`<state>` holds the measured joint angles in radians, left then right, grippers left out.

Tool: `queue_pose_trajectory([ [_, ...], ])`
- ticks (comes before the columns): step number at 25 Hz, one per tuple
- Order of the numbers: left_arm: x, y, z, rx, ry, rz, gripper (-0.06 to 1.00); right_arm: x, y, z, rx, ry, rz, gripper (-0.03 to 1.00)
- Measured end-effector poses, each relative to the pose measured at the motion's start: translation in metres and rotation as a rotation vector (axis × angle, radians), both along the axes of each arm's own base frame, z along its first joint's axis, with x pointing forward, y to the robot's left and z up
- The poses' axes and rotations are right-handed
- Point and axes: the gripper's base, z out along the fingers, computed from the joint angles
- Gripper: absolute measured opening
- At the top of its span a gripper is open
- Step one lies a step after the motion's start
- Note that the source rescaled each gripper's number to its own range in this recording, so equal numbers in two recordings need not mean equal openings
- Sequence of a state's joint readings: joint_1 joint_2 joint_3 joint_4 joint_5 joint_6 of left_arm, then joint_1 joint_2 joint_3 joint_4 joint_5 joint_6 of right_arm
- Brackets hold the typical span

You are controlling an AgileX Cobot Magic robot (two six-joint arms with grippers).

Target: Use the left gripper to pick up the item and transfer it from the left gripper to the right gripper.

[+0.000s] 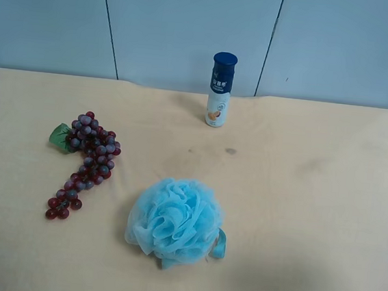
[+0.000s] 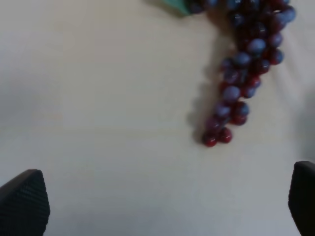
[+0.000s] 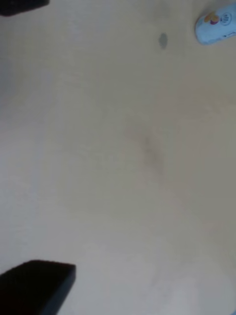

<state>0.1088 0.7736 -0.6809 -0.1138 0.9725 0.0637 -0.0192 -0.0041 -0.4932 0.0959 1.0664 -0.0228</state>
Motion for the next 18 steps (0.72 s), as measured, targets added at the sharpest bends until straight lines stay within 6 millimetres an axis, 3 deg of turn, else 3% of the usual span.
queue_pose_trajectory([
  [8, 0.063, -0.011, -0.041, -0.068, 0.122, -0.103, 0.99, 0.0, 0.0, 0.0, 0.0, 0.0, 0.0, 1.0],
  [18, 0.092, -0.056, -0.076, 0.03, 0.168, -0.118, 0.99, 0.0, 0.0, 0.0, 0.0, 0.0, 0.0, 1.0],
])
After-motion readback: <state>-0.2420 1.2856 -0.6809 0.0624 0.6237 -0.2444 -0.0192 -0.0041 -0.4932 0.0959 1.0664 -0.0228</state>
